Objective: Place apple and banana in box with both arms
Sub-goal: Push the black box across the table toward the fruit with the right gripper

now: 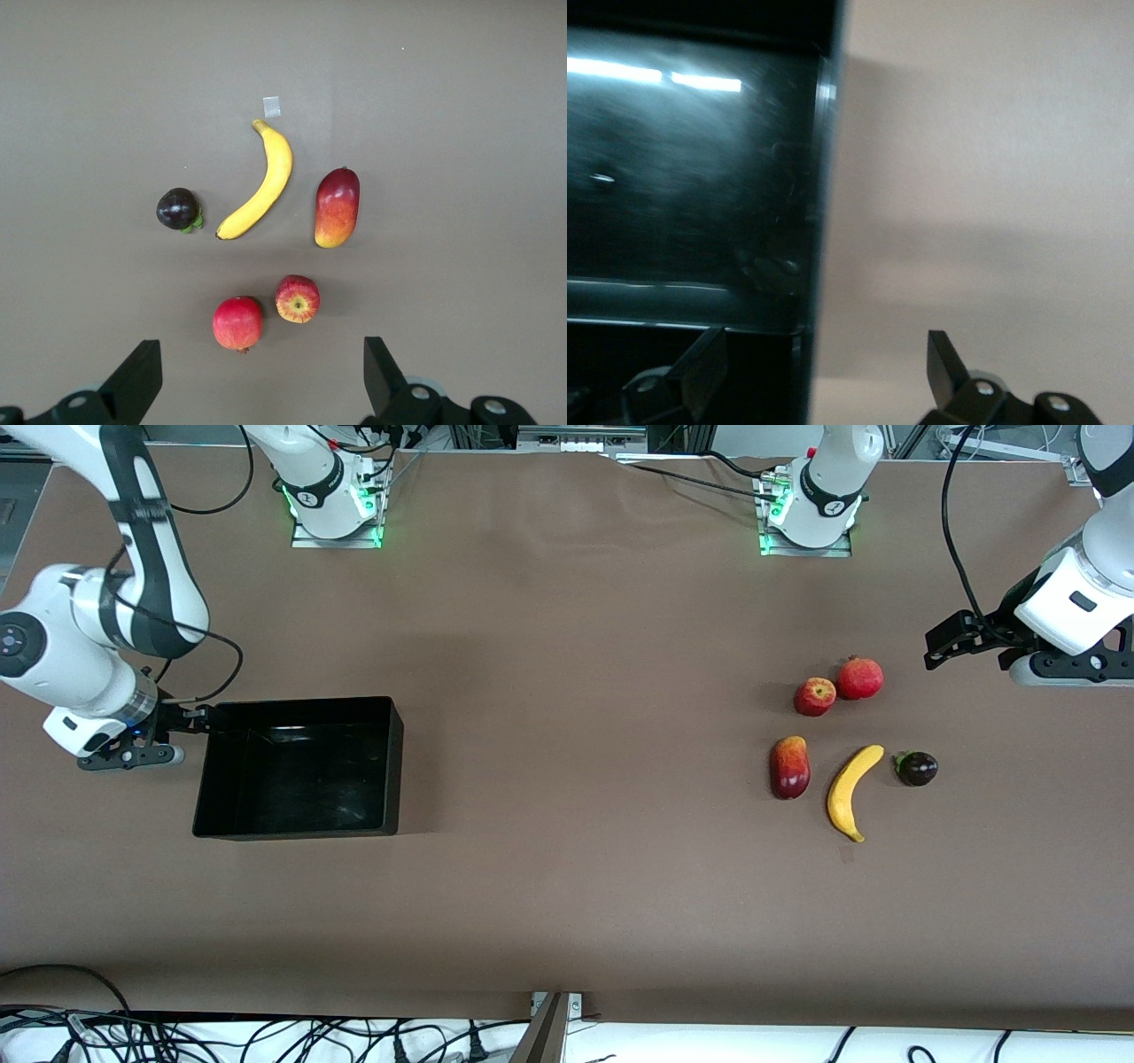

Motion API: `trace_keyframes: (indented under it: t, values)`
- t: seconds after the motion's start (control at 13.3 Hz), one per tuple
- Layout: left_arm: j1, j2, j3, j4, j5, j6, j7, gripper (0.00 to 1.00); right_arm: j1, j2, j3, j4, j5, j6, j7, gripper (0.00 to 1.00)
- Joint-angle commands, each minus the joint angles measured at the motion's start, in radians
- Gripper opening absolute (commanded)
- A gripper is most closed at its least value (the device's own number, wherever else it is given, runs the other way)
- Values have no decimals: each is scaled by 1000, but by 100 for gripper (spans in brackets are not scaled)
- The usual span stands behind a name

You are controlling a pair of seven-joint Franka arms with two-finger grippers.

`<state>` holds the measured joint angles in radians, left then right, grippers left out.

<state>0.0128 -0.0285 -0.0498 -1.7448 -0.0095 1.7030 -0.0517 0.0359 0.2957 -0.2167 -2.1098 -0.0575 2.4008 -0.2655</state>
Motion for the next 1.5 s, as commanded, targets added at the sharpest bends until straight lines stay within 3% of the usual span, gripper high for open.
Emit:
trace_keyframes:
  t: [0.0, 0.3, 0.6, 0.68, 0.98, 1.2, 1.43]
  values:
    - [-2, 16, 4, 33, -24, -19, 20, 100, -41, 45, 2, -26, 54, 66, -60, 96]
    - [-2, 16, 4, 33, -24, -19, 20, 100, -45, 92, 2, -21, 137, 86, -106, 70]
    - [-2, 16, 4, 33, -24, -20, 20, 100, -45, 92, 7, -18, 162, 86, -106, 6]
    - [-2, 16, 4, 33, -24, -19, 20, 100, -42, 92, 11, -15, 163, 83, -100, 0]
    - [-2, 16, 4, 33, -24, -20, 20, 100, -39, 65, 68, 45, 162, -9, -104, 0]
    - [-2, 16, 4, 33, -24, -19, 20, 100, -28, 63, 166, 181, 163, -164, -68, 0]
    - [-2, 16, 4, 33, -24, -20, 20, 100, 91, 66, 178, 290, 165, -247, 81, 0]
